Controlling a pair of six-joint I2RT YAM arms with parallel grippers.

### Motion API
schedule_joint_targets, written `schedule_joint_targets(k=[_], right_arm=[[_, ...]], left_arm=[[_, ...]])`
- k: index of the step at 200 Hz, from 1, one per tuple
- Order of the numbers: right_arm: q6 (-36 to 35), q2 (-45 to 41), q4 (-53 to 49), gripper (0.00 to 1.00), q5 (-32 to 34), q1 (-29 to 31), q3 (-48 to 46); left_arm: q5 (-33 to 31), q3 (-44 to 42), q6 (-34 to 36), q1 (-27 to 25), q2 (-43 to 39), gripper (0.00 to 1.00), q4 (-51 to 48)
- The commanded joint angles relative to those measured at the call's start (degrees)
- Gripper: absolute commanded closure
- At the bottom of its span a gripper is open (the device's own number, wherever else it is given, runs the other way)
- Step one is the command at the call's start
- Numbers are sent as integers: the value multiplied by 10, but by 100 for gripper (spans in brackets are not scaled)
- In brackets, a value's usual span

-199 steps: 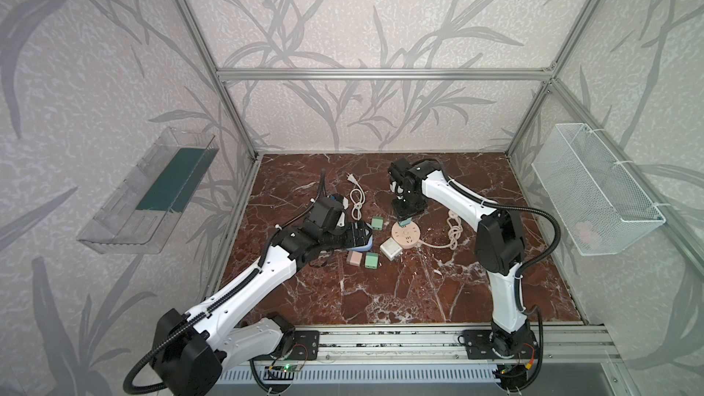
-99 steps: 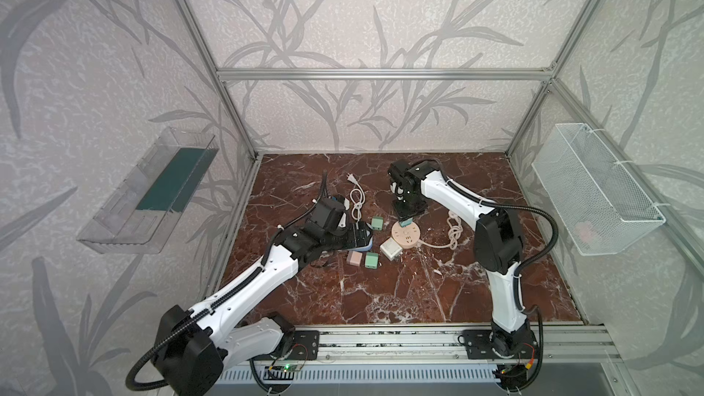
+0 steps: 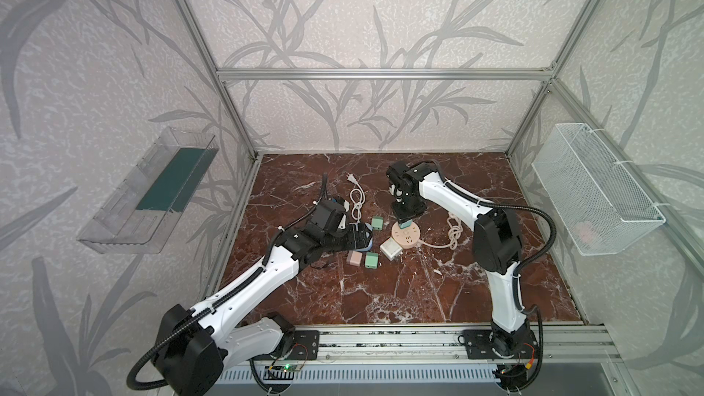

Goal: Insert the plug
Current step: 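Lower the teal plug with the right gripper onto the pink round strip's sockets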

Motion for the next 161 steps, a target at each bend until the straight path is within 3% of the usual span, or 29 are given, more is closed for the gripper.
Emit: schedule_joint_targets(k=[1, 161], right_arm=[[7, 4, -10, 100, 15, 3, -8], [9, 34, -11, 100, 22, 3, 5]], left_arm=[[-5, -9, -5, -1, -3, 7, 5], [-1, -12, -4, -1, 8, 7, 15]])
